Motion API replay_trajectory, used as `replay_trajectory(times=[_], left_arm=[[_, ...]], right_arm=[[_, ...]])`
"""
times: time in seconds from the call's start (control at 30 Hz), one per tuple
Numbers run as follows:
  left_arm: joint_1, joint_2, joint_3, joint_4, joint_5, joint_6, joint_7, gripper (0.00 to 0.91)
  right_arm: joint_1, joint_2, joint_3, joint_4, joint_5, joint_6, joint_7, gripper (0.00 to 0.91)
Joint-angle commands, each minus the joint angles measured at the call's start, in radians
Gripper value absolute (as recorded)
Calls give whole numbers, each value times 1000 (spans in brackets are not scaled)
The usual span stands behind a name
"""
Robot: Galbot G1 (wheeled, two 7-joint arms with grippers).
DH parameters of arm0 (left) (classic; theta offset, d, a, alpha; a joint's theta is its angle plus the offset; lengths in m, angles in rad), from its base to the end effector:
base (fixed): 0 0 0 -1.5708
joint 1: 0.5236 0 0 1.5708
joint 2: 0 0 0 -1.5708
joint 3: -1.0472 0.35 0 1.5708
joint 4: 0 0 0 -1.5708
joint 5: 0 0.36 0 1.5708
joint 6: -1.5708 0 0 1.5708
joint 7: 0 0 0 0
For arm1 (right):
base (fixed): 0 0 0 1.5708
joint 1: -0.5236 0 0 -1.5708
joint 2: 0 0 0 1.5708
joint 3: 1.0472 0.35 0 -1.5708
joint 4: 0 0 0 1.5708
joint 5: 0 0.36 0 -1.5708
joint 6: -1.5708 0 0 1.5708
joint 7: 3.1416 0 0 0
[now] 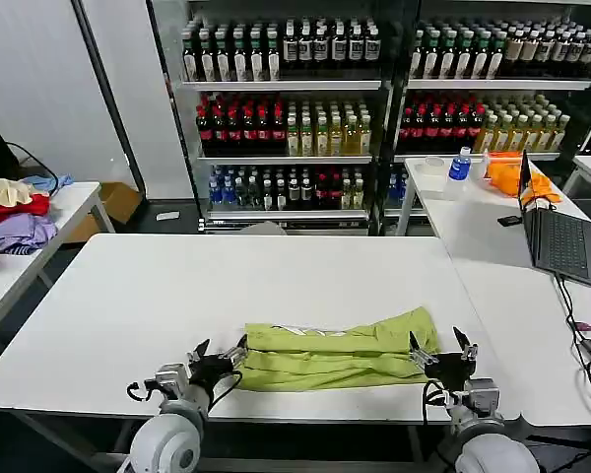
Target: Fold and organize the clothes.
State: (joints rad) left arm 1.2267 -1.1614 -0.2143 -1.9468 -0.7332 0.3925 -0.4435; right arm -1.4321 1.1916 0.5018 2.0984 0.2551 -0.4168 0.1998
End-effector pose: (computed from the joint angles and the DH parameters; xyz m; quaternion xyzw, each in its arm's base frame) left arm 0.2709 -0.0068 -0.2935 -0.0338 -0.9664 0.1121 0.2287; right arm 0.2284 -0.0562 -0.2644 -0.0081 -0.9868 0.0732 0.1444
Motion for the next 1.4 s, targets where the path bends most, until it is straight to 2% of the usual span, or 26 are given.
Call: replay_trajectory(times=[0.03, 0.27, 0.3, 0.37, 0.47, 0.57, 1.13, 1.4], left_arm=[[8, -113, 21, 22, -17, -5, -15, 907], [6, -145, 53, 60, 21, 1, -11, 907], [6, -149, 55, 67, 24, 1, -11, 494], [4, -152, 58, 73, 26, -4, -11, 191], [-5, -154, 61, 90, 30, -25, -7, 91], [-14, -155, 56, 100, 28, -36, -7, 50], [-2, -170, 44, 82, 12, -63, 3, 40], [-2, -119, -57, 40, -40, -65, 1, 40]], right_arm=[[-16, -1, -1, 9, -13, 11, 0, 907], [-30, 1, 11, 15, -13, 12, 0, 907], [-31, 1, 13, 16, -13, 12, 0, 907], [-32, 2, 16, 16, -13, 13, 0, 907], [-33, 4, 18, 16, -12, 13, 1, 907], [-36, 4, 18, 19, -12, 13, 2, 907], [-45, 11, 20, 35, -12, 12, 10, 907], [-49, 7, 32, 43, -3, 14, 14, 907]])
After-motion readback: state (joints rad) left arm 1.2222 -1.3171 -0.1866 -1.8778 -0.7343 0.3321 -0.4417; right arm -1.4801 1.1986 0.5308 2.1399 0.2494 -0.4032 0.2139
